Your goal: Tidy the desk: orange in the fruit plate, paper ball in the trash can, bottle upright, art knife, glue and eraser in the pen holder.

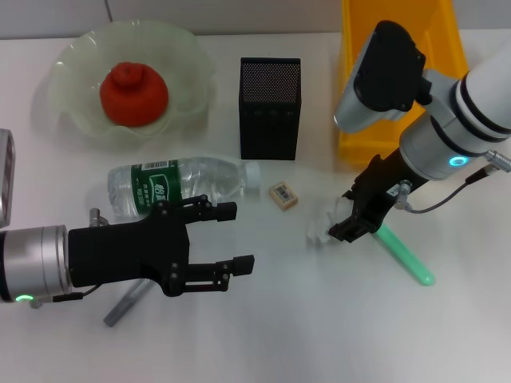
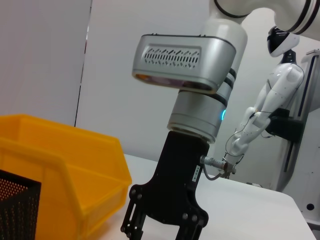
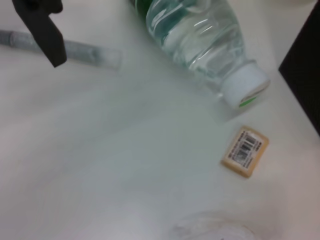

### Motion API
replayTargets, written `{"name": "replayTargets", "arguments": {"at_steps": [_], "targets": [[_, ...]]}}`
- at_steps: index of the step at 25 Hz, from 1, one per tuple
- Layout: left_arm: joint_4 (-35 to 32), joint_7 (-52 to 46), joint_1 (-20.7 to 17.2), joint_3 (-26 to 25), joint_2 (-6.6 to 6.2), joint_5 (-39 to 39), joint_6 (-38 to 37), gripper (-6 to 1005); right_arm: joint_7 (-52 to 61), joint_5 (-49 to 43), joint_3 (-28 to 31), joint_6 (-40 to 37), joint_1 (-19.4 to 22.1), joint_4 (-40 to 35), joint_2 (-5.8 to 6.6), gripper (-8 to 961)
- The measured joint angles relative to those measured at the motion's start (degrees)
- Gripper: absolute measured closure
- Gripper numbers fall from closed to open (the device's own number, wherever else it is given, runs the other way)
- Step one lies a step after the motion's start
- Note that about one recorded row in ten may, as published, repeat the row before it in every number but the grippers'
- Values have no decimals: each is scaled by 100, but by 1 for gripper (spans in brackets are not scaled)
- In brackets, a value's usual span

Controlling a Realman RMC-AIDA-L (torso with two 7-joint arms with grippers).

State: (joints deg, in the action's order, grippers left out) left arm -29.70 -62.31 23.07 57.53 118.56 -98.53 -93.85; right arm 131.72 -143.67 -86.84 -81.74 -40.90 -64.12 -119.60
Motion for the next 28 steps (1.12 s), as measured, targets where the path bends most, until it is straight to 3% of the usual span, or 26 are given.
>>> {"name": "replayTargets", "arguments": {"at_steps": [7, 12, 20, 28], "targets": [[0, 0, 17, 6, 0, 2, 0, 200, -35, 518, 106, -68, 1068, -1536, 16, 398], [0, 0, 17, -1, 0, 2, 15, 200, -494, 1793, 751, 325, 1986, -2237, 4, 397], [-1, 0, 24, 5, 0, 1, 56, 201, -2257, 4232, 1828, 1363, 2789, -1313, 16, 396], [0, 0, 22, -20, 0, 1, 70, 201, -3356, 4864, 2536, 1529, 2670, -444, 27, 391]]}}
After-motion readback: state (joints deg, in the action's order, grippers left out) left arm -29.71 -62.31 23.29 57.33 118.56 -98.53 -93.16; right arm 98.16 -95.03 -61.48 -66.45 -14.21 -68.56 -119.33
